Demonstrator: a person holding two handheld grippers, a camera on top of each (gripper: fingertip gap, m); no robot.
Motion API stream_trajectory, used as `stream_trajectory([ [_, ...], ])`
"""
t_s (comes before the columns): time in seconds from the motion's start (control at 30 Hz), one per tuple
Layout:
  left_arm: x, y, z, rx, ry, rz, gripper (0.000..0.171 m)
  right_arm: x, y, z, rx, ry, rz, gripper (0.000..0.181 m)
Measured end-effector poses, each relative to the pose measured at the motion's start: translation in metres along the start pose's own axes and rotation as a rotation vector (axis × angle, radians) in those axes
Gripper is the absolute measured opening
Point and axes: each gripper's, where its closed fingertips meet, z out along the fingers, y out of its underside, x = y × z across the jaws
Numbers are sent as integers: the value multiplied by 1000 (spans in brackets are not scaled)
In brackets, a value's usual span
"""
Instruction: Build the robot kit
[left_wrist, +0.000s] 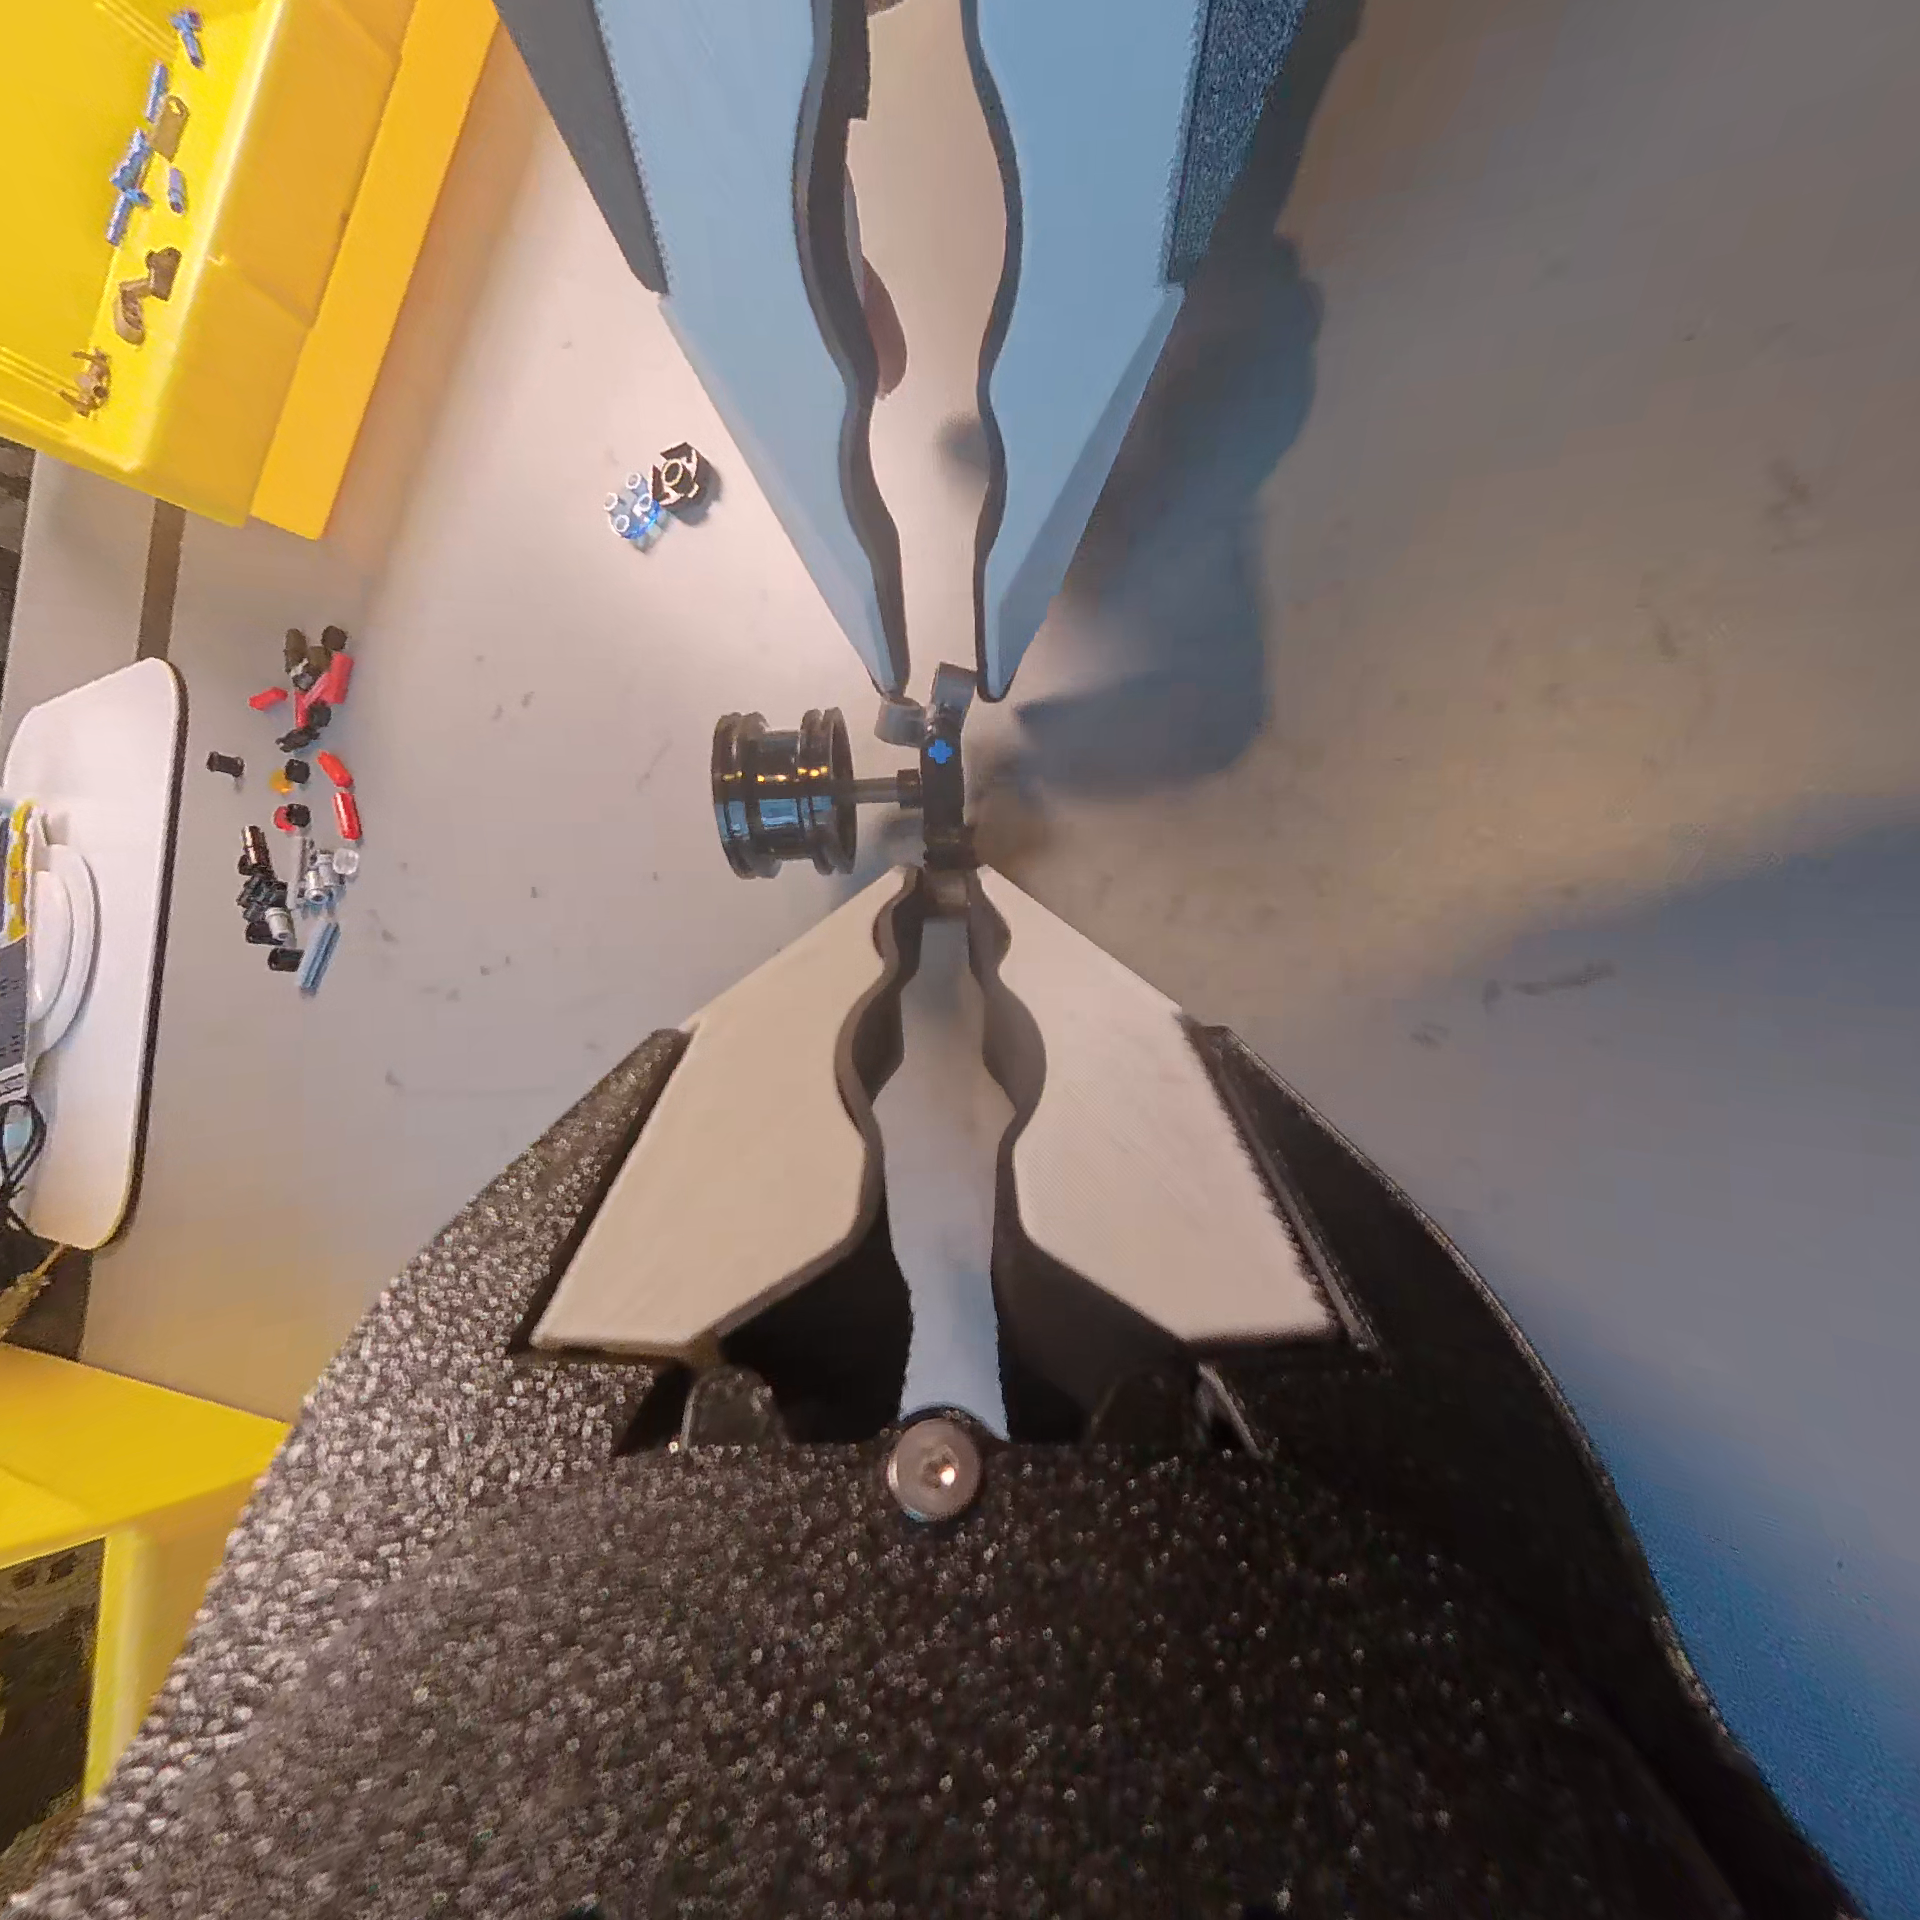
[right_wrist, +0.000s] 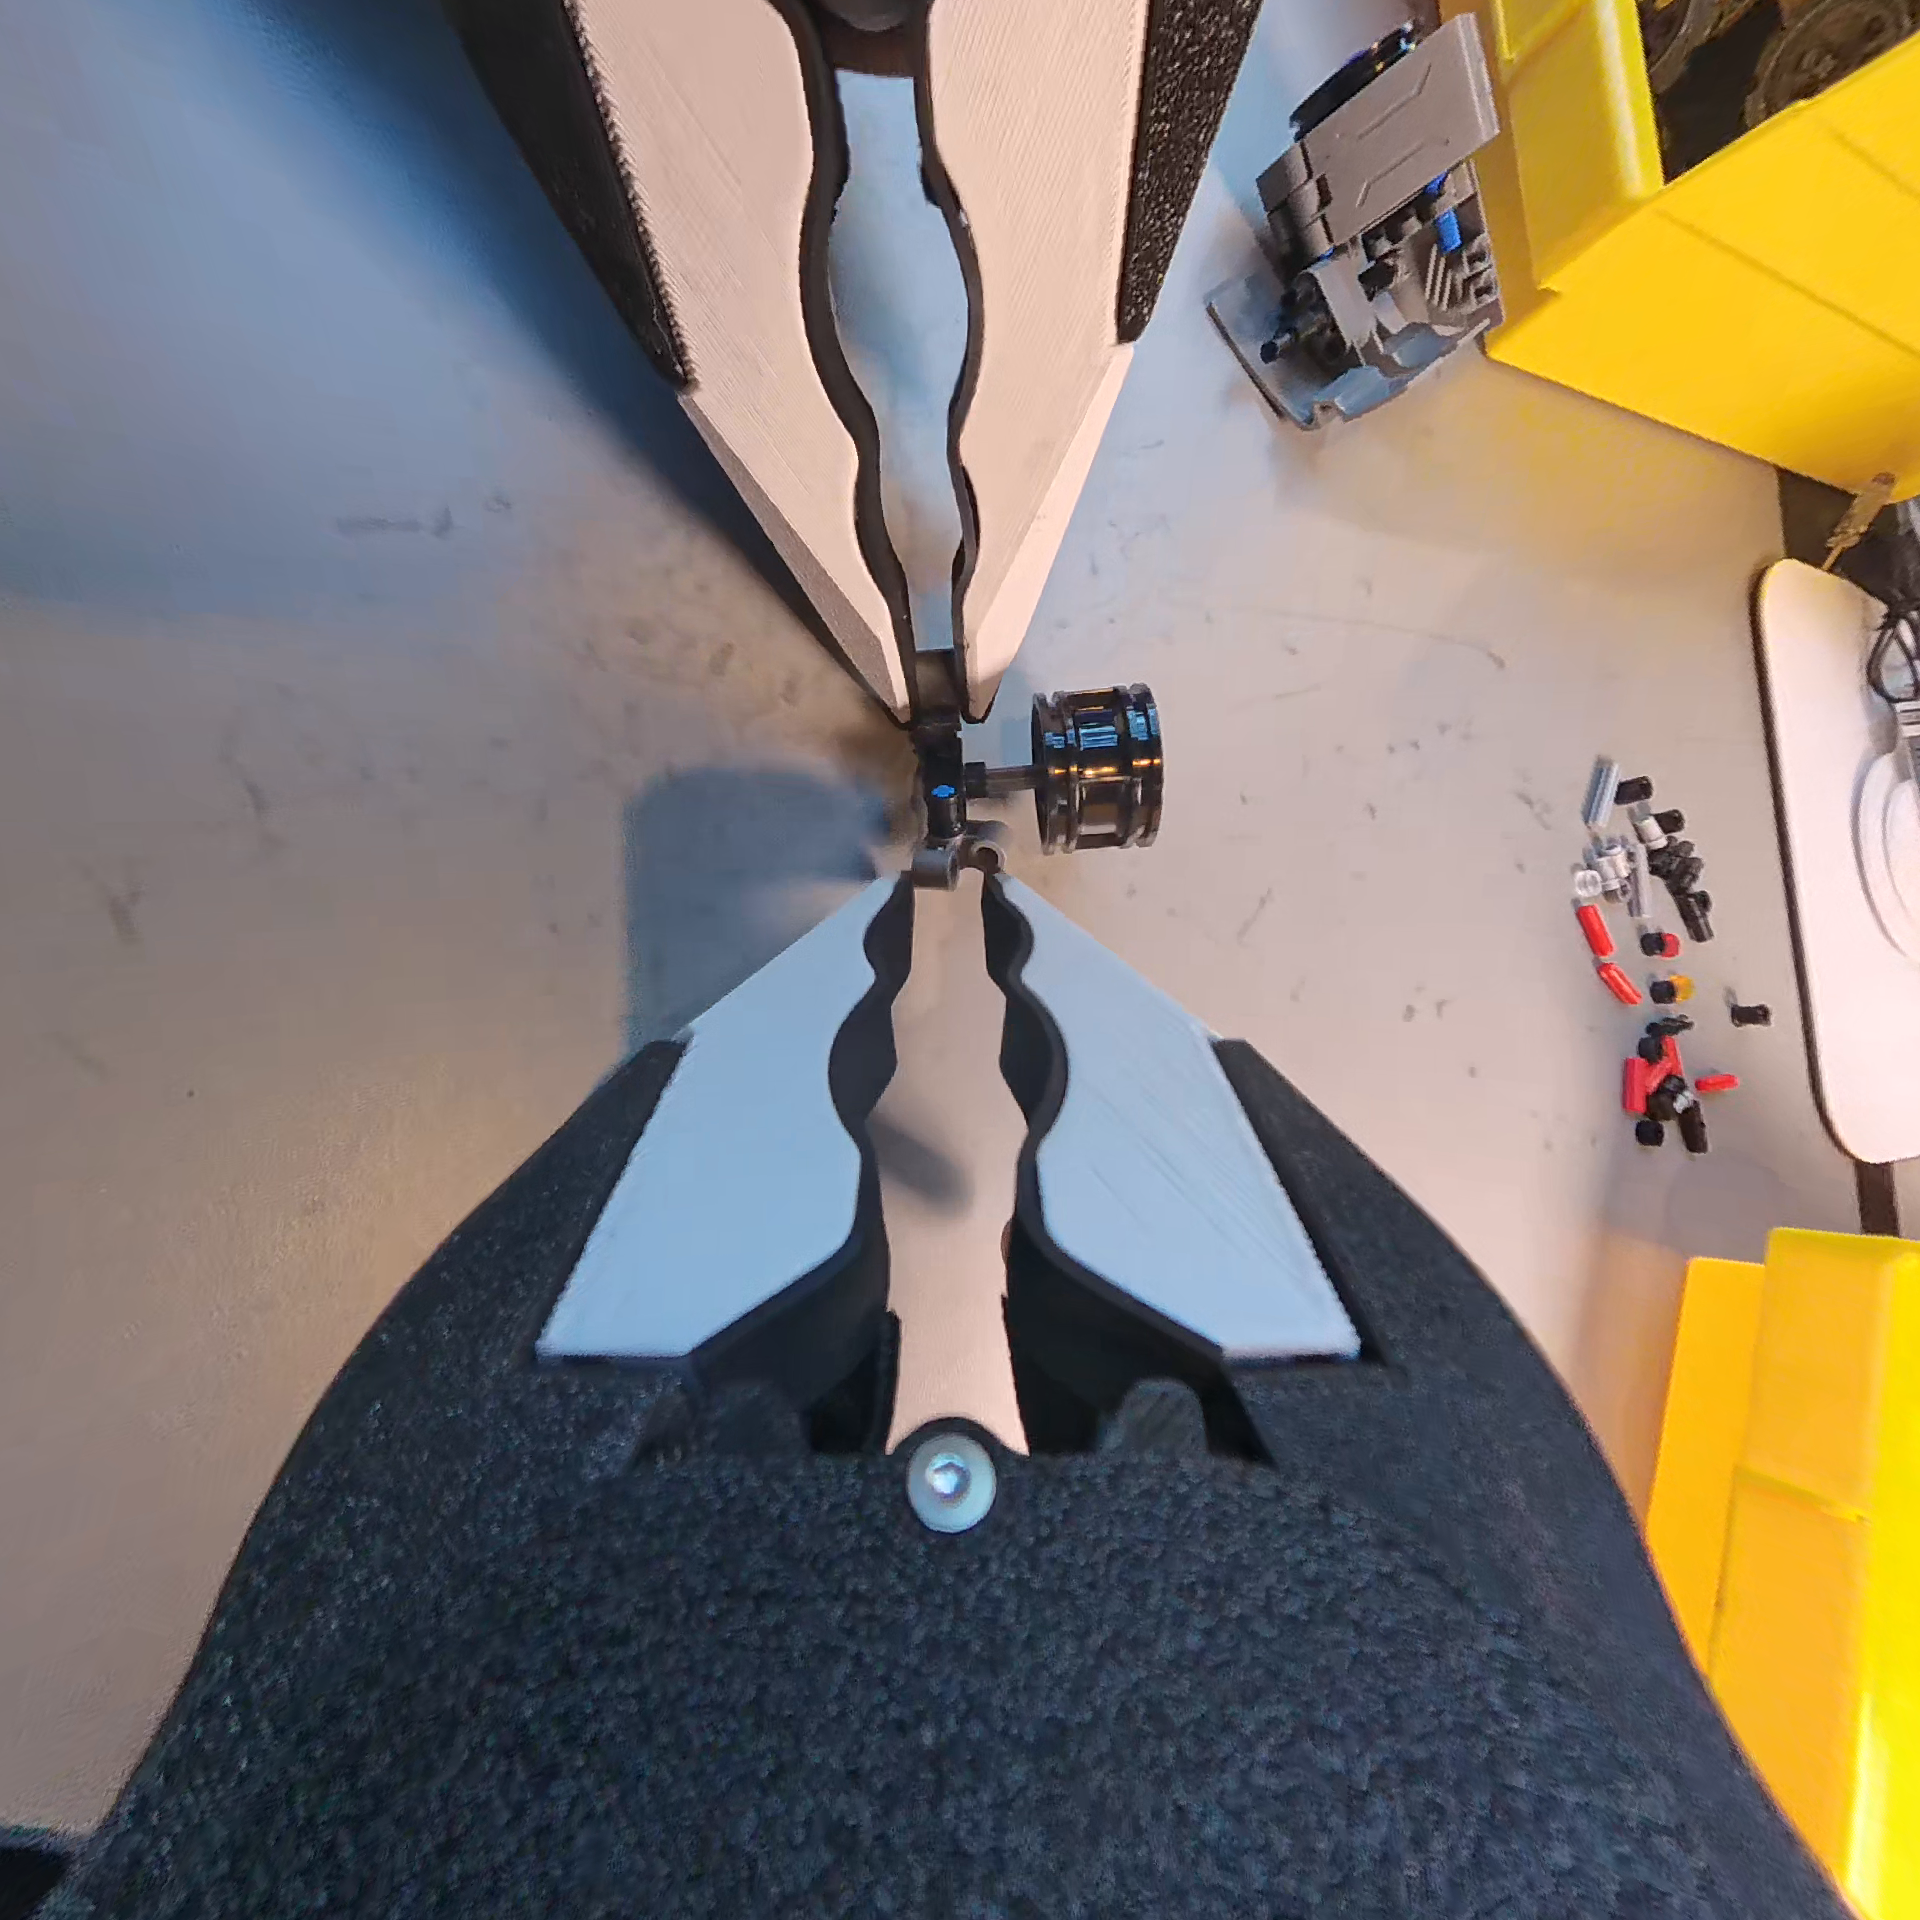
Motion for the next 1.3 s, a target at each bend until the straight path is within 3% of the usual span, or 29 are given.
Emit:
stream_trajectory([
  [0.5, -2, 1, -2, -12, -146, 370, 7, -4, 0, 2, -43, 57, -306, 7],
  [0.6, -3, 1, -2, -25, -160, 390, 7, -7, 3, -3, -43, -4, -172, 9],
  [0.63, -3, 1, -2, -32, -169, 408, 7, -11, 4, -9, -27, -61, -93, 17],
  [0.7, -3, 1, -2, -44, -190, 445, 7, -6, -7, -25, 74, -124, 94, 27],
  [0.77, -4, 1, -2, -52, -208, 483, 7, 17, -24, -36, 191, -95, 246, 33],
  [0.9, -6, 1, -1, -53, -236, 547, 7, 28, -28, -15, 174, -210, 510, 56],
  [1.03, -7, 2, -2, -48, -254, 577, 7, 13, -24, 4, 101, -300, 528, 37],
  [1.13, 0, 3, -7, 16, -156, 477, 9, 9, -27, 3, 71, -245, 418, 36],
  [1.23, 10, 4, -25, 153, 120, 100, 18, 3, -29, 1, 20, -151, 268, 36],
  [1.3, -2, 1, -33, 235, 178, -90, 19, 0, -31, 2, -18, -112, 197, 35],
])
